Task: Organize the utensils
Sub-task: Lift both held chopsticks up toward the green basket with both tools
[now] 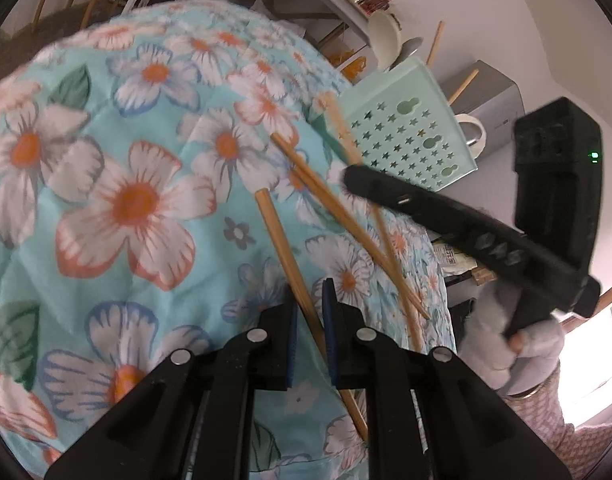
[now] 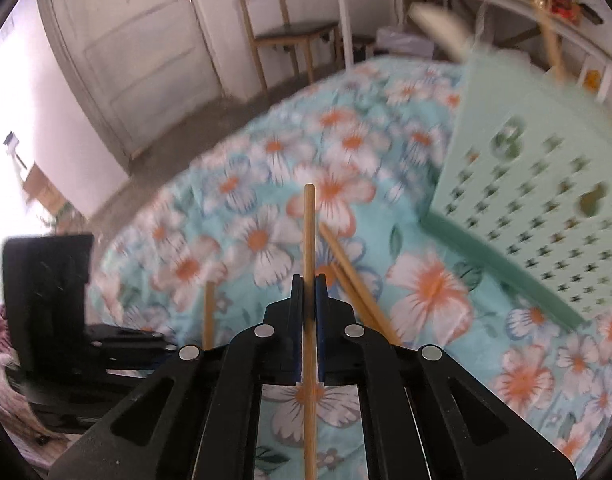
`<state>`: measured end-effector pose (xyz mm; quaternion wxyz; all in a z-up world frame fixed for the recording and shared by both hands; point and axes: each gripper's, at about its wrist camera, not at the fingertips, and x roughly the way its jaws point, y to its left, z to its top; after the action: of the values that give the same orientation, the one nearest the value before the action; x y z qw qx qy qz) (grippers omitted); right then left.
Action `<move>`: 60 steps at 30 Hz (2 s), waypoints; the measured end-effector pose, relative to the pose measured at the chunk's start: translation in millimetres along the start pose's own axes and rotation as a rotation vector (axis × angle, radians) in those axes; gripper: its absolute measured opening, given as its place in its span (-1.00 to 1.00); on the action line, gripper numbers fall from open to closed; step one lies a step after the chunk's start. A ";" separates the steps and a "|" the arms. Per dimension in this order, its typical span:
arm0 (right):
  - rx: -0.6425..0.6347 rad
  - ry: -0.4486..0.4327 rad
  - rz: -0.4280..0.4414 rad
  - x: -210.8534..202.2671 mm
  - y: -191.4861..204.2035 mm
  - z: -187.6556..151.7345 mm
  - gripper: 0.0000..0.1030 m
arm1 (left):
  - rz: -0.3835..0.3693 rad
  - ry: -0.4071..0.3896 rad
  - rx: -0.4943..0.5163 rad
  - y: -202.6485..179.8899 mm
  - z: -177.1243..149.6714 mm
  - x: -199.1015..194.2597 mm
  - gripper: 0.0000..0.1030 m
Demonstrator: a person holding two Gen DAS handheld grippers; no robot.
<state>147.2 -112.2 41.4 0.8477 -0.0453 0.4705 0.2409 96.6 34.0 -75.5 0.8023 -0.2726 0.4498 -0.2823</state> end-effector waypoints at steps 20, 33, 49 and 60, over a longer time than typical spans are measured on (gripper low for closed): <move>0.314 -0.619 -0.021 -91.2 -32.6 -9.0 -0.92 | 0.166 -0.522 0.408 -81.6 30.5 -76.3 -0.89; 0.252 -0.748 -0.061 -99.2 -23.1 -18.1 -0.92 | 0.194 -0.647 0.458 -93.4 34.5 -82.1 -0.88; 0.159 -0.726 -0.121 -71.9 -3.8 -20.9 -0.92 | 0.246 -0.631 0.439 -67.0 22.5 -82.3 -0.87; 0.103 -0.709 -0.152 -76.0 10.5 -35.3 -0.92 | 0.274 -0.581 0.477 -82.4 -2.7 -105.9 -0.86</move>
<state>81.6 -141.4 85.7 0.9748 0.0490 0.1543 0.1536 31.0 50.4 40.4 0.9671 -0.0848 0.1582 -0.1804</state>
